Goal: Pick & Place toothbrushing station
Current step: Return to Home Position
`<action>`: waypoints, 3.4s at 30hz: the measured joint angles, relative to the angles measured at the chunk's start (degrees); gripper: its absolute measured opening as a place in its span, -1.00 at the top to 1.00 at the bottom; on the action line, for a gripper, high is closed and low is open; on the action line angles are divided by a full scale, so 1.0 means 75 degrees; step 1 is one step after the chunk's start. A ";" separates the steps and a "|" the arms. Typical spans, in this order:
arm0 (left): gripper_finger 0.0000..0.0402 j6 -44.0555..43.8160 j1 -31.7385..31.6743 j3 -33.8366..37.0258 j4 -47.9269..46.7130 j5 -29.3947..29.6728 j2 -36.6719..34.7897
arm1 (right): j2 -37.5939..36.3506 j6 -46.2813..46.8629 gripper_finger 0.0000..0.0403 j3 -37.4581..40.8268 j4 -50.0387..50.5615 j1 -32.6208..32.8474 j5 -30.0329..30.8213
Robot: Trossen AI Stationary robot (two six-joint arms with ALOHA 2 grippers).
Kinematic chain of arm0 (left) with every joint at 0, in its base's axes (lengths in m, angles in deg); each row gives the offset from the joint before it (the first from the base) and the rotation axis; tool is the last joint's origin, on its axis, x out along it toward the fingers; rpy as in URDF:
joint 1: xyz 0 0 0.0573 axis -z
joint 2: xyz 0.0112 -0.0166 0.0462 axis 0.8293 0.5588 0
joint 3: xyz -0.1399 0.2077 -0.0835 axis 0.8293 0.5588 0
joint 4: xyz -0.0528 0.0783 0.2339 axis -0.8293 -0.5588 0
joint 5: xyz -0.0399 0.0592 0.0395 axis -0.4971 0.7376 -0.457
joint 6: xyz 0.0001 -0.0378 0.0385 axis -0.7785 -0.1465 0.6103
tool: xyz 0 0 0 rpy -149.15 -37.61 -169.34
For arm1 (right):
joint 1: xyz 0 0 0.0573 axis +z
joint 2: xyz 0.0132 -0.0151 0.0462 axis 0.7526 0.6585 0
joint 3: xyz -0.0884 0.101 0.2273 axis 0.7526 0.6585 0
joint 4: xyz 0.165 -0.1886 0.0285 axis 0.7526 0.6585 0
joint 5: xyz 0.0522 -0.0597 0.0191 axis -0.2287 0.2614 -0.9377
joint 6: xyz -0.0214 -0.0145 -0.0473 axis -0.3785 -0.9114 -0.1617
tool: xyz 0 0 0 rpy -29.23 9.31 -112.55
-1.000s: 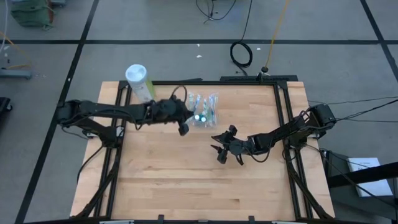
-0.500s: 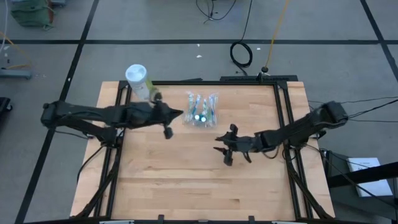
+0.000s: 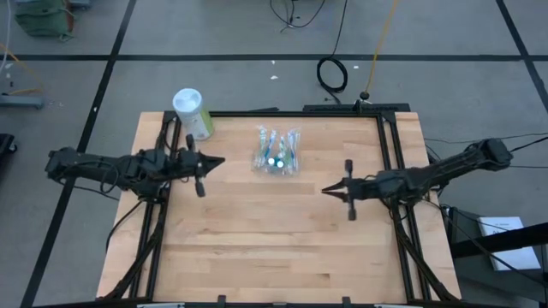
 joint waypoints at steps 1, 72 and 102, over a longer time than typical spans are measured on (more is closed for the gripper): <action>0.95 0.0002 0.0009 0.0221 0.0221 -0.0001 -0.0167 | -0.0344 -0.0002 0.98 0.0267 -0.0152 -0.0053 -0.0146; 0.79 -0.0108 0.0309 0.3517 -0.0418 -0.1742 -0.4626 | -0.5525 0.0432 0.99 0.2531 0.1580 -0.1190 -0.1106; 0.79 -0.0102 0.0309 0.3517 -0.0400 -0.1734 -0.4626 | -0.5525 0.0432 0.99 0.2517 0.1529 -0.1190 -0.1124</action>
